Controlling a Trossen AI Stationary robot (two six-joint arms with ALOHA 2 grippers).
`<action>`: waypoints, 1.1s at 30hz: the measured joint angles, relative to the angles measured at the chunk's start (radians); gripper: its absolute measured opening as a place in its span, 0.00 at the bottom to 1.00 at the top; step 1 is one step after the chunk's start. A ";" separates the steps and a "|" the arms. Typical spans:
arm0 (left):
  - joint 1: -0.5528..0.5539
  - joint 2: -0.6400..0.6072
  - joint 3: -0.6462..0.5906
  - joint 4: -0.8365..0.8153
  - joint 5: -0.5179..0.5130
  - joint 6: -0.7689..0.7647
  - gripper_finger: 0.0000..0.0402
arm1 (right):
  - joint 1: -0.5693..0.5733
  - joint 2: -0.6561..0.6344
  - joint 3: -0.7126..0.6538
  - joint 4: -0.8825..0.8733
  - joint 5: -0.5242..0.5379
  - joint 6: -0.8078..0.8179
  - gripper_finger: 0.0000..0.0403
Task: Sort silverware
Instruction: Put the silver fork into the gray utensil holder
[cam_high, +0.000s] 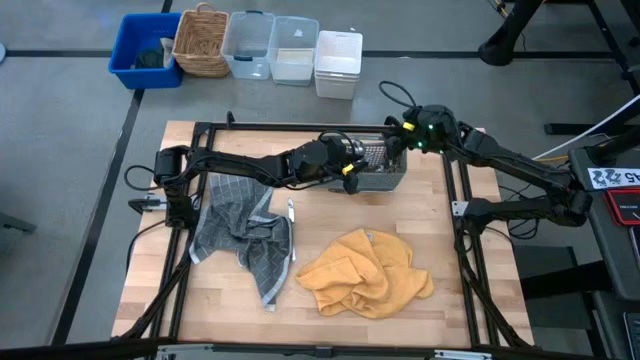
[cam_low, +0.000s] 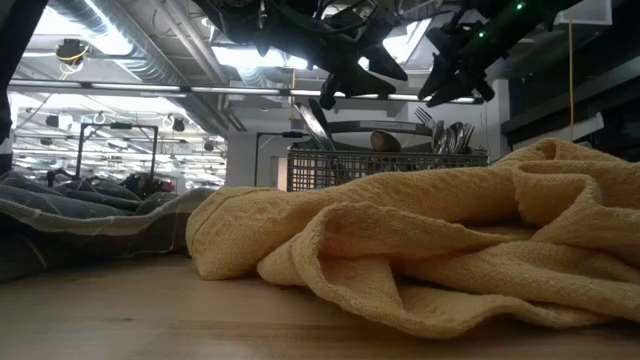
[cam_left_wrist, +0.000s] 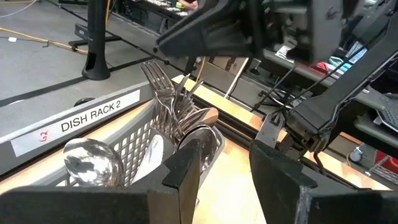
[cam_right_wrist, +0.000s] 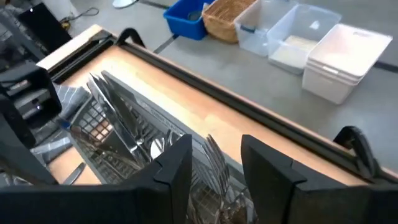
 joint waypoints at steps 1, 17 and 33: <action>0.000 0.000 0.000 0.000 0.000 0.000 0.32 | -0.006 0.010 0.000 0.000 -0.015 0.000 0.34; 0.000 0.000 0.000 -0.007 0.000 0.002 0.32 | -0.003 0.131 0.004 0.024 0.010 -0.159 0.31; 0.000 0.000 0.000 -0.057 0.000 0.005 0.32 | -0.004 0.133 0.082 0.028 0.013 -0.240 0.01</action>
